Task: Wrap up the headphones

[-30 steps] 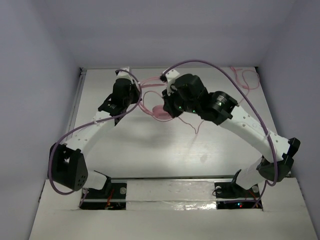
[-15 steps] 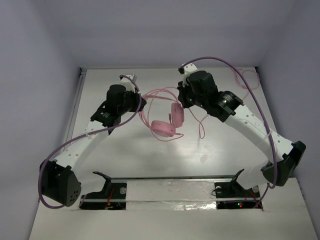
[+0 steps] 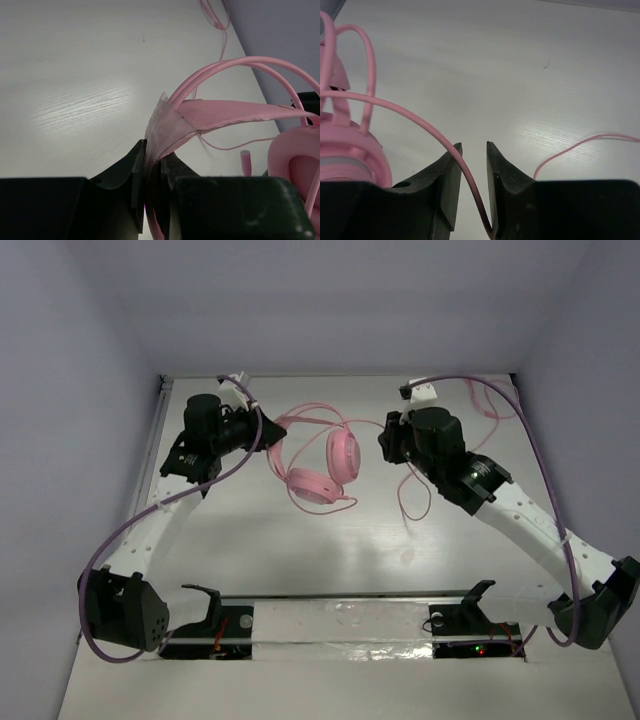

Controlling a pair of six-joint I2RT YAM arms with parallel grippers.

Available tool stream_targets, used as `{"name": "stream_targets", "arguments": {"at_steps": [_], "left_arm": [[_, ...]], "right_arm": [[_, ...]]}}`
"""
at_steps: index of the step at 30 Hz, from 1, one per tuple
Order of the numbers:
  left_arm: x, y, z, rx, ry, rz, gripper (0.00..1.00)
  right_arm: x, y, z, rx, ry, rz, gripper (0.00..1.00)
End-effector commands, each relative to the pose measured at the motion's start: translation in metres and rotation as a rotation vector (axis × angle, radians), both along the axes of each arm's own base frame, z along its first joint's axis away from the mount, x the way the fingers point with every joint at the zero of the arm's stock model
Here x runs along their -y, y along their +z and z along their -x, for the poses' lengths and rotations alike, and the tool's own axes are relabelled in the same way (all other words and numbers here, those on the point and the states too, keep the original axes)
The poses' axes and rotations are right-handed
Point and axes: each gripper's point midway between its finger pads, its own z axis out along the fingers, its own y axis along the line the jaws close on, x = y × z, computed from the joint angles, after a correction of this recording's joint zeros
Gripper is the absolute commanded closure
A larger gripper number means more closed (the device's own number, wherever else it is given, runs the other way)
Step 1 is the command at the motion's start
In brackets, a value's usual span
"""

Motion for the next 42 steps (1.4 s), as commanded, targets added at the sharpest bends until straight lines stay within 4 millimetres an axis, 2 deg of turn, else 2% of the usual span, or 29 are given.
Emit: {"name": "stream_targets", "arguments": {"at_steps": [1,2,4,7,9,10,11,12,13,16,17,18,20,22,23,25,26,28,30,33,35,36,40,42], "left_arm": [[0.017,0.073,0.008,0.119,-0.120,0.169,1.00],[0.018,0.076,0.009,0.120,-0.124,0.179,1.00],[0.022,0.084,0.011,0.117,-0.148,0.209,1.00],[0.025,0.097,0.012,0.126,-0.162,0.239,1.00],[0.019,0.102,0.009,0.124,-0.146,0.259,1.00],[0.020,0.107,0.010,0.128,-0.153,0.275,1.00],[0.016,0.110,0.007,0.115,-0.133,0.295,1.00],[0.012,0.113,0.004,0.116,-0.115,0.305,1.00],[0.012,0.115,0.002,0.112,-0.106,0.316,1.00],[0.009,0.127,-0.002,0.109,-0.088,0.366,1.00],[0.010,0.131,-0.003,0.117,-0.086,0.379,1.00],[0.010,0.134,-0.005,0.103,-0.080,0.403,1.00],[0.011,0.140,-0.005,0.113,-0.079,0.432,1.00],[0.012,0.143,-0.004,0.099,-0.085,0.464,1.00],[0.013,0.146,-0.004,0.109,-0.088,0.473,1.00],[0.012,0.150,-0.004,0.110,-0.078,0.489,1.00],[0.011,0.151,-0.004,0.109,-0.072,0.493,1.00],[0.007,0.155,-0.007,0.106,-0.030,0.519,1.00],[0.004,0.161,-0.011,0.115,-0.003,0.546,1.00],[-0.001,0.168,-0.019,0.111,0.056,0.618,1.00],[-0.008,0.173,-0.025,0.124,0.108,0.650,1.00],[-0.008,0.175,-0.027,0.123,0.130,0.665,1.00],[-0.027,0.183,-0.040,0.165,0.293,0.686,1.00],[-0.032,0.182,-0.045,0.171,0.363,0.640,1.00]], "right_arm": [[-0.007,0.017,-0.005,0.065,-0.007,-0.115,0.67],[-0.011,0.015,-0.005,0.066,0.004,-0.130,0.67],[-0.020,0.001,-0.002,0.040,0.038,-0.157,0.67],[-0.045,-0.015,0.005,0.014,0.149,-0.236,0.67],[-0.061,-0.019,0.011,0.007,0.232,-0.282,0.67],[-0.067,-0.035,0.020,-0.032,0.277,-0.294,0.67],[-0.070,-0.034,0.022,-0.020,0.295,-0.320,0.67],[-0.073,-0.024,0.024,0.021,0.323,-0.361,0.67],[-0.074,-0.036,0.031,0.000,0.339,-0.376,0.66],[-0.082,-0.033,0.039,0.029,0.400,-0.444,0.62],[-0.083,-0.045,0.043,0.010,0.410,-0.448,0.62],[-0.086,-0.042,0.042,0.033,0.424,-0.471,0.62],[-0.093,-0.055,0.048,0.008,0.464,-0.494,0.62],[-0.098,-0.049,0.048,0.047,0.491,-0.540,0.58],[-0.103,-0.056,0.048,0.036,0.512,-0.542,0.58],[-0.110,-0.058,0.046,0.045,0.542,-0.554,0.58],[-0.115,-0.067,0.048,0.019,0.569,-0.555,0.58],[-0.122,-0.066,0.054,0.014,0.612,-0.600,0.59],[-0.137,-0.066,0.071,0.004,0.698,-0.633,0.59],[-0.154,-0.077,0.086,-0.030,0.754,-0.637,0.59],[-0.168,-0.076,0.107,-0.053,0.815,-0.660,0.59],[-0.172,-0.069,0.113,-0.034,0.844,-0.684,0.59],[-0.192,-0.063,0.149,-0.069,0.960,-0.742,0.63],[-0.197,-0.055,0.170,-0.077,1.024,-0.783,0.66]]}}
